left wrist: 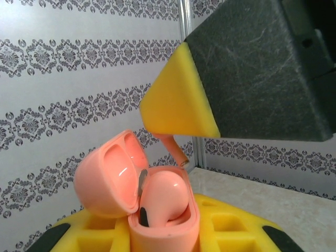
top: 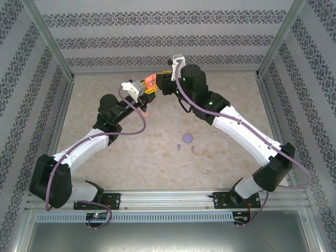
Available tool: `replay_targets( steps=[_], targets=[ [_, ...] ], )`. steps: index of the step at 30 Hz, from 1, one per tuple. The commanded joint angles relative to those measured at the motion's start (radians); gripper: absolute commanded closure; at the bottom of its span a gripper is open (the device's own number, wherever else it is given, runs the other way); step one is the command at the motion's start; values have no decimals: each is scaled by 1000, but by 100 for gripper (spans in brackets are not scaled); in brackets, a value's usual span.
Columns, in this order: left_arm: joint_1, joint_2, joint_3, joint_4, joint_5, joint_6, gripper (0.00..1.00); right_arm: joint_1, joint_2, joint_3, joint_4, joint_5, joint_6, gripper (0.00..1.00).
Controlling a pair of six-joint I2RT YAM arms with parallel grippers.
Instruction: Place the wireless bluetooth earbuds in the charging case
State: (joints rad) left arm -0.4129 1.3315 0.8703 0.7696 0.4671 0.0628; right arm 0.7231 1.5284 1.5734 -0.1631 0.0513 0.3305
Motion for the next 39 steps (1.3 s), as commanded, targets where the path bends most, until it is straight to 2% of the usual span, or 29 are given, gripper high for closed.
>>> replay_targets(
  steps=[1, 14, 22, 29, 39],
  targets=[
    [-12, -3, 32, 31, 5, -6, 100, 12, 13, 22, 34, -22, 18, 76],
    [-11, -10, 28, 33, 8, -6, 100, 10, 35, 22, 27, -13, 7, 76],
    [-11, -20, 23, 35, 13, -6, 100, 11, 33, -21, 78, -4, -57, 77],
    [-11, -26, 27, 38, 9, -6, 100, 11, -11, -115, 154, -79, -138, 77],
    [-11, -25, 32, 44, 4, -9, 100, 12, -33, -167, 146, -175, -189, 77]
  ],
)
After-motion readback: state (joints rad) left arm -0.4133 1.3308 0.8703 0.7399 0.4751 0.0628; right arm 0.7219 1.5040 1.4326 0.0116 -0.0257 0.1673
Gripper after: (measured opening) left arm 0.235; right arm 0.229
